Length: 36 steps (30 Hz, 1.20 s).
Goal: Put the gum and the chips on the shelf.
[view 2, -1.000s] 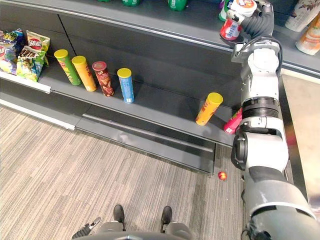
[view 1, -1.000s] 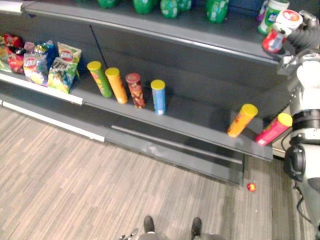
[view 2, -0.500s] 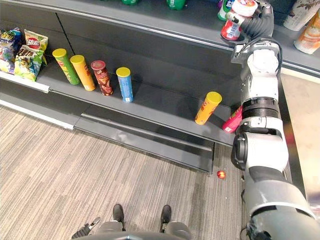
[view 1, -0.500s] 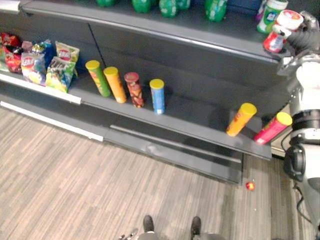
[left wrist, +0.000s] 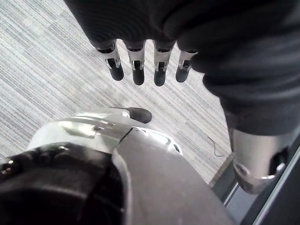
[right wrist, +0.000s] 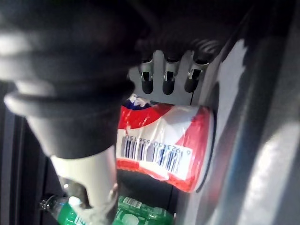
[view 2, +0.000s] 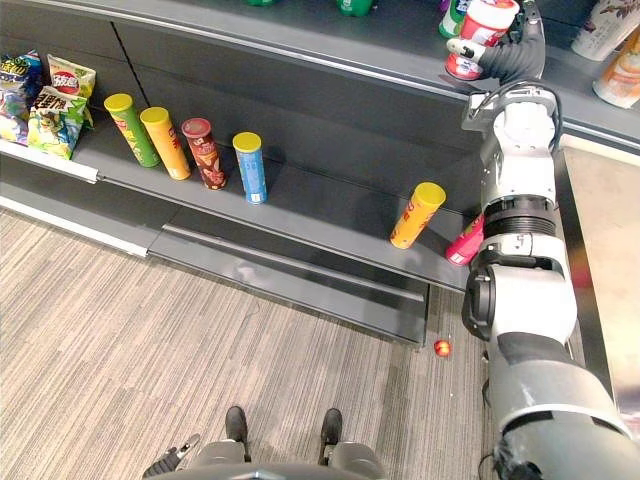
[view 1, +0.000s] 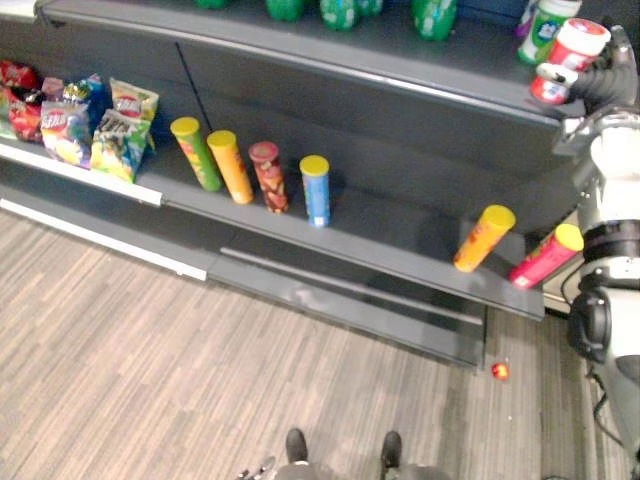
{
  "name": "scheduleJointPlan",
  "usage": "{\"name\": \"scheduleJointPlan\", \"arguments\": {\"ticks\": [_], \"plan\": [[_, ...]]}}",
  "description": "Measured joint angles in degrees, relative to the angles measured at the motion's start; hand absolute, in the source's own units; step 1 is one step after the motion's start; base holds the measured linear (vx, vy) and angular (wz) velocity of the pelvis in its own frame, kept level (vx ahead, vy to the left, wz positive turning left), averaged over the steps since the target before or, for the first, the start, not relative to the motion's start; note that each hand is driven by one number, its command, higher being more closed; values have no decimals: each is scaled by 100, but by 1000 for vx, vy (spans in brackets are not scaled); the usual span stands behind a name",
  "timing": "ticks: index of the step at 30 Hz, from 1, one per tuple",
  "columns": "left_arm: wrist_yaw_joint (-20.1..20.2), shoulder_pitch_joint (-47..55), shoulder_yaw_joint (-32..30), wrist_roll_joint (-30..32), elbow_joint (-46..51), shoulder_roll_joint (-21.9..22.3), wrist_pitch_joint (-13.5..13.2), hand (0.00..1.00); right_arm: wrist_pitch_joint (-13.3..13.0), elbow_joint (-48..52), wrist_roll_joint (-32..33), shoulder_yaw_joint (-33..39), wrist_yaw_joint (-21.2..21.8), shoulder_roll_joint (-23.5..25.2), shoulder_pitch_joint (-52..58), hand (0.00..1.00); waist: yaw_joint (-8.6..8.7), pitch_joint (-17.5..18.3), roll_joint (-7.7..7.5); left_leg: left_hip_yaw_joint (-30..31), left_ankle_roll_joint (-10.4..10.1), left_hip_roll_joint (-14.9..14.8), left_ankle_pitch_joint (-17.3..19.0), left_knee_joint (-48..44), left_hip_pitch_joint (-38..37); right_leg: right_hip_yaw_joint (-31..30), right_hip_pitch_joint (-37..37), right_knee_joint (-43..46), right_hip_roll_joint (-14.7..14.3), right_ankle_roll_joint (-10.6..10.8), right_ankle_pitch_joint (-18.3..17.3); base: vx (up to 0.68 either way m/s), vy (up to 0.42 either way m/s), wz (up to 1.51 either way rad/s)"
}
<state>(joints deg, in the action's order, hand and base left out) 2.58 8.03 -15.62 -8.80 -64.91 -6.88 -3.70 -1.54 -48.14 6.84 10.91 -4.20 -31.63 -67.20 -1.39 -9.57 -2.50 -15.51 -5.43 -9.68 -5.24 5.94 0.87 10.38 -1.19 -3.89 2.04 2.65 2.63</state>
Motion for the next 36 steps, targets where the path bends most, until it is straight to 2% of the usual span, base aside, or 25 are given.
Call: {"name": "scheduleJointPlan", "arguments": {"ticks": [12,19,22,24,25,26,28,31,33,36], "plan": [[-21,1,-50,-4,8,9,1,0,-5,1,195,225,-294,-28,-460,0,29,0,-2,6,1,-6,-2,-1,-65,14,71,-5,-5,-5,18,0,0,0],[-52,0,-54,-4,19,8,4,0,-36,287,256,221,-435,-306,-582,0,-23,-1,-26,27,1,-4,-4,0,-112,29,132,-12,-3,-3,17,1,0,1],[-56,-9,-59,-3,21,8,9,0,-48,913,332,221,-540,-306,-522,0,-15,0,-28,20,1,-5,-5,-1,-120,26,134,-11,-3,-3,18,0,0,0],[-59,-21,-65,1,21,7,11,0,-173,1608,333,220,-570,-304,-286,0,-12,8,-40,19,0,-5,-4,-1,-130,25,145,-10,-5,-3,18,17,-2,0],[-62,-39,-113,3,14,7,13,0,-304,2366,328,225,-586,-272,59,0,-13,19,-58,16,-1,-4,-3,-1,-134,22,147,-10,-5,-3,18,30,-2,0],[-66,-46,-140,5,6,8,15,0,-346,2709,325,231,-607,-227,236,0,-10,25,-68,13,-1,-4,-3,-1,-137,19,148,-9,-5,-3,18,35,-1,-3],[-118,-48,-205,17,-1,6,19,0,-549,3675,310,243,-663,41,844,0,18,51,-109,-10,-1,-3,-3,-1,-161,4,158,-7,-6,-3,18,22,0,-5],[-223,-12,-276,78,-6,-7,54,0,-888,4862,203,254,-643,858,2032,0,106,99,-169,-23,-6,-4,1,-1,-230,-8,222,-4,-7,-2,14,4,0,-1],[-240,25,-277,111,-9,-2,56,0,-993,5344,233,96,-531,1333,2783,0,119,131,-193,-36,-7,-5,3,-1,-246,-17,224,3,-3,0,11,-15,2,-4],[-263,90,-277,126,-17,1,59,0,-1060,5905,495,-658,-104,1913,4047,0,117,224,-196,-100,-41,-5,36,0,-267,-94,199,13,-1,30,-12,-27,4,-10]]}}
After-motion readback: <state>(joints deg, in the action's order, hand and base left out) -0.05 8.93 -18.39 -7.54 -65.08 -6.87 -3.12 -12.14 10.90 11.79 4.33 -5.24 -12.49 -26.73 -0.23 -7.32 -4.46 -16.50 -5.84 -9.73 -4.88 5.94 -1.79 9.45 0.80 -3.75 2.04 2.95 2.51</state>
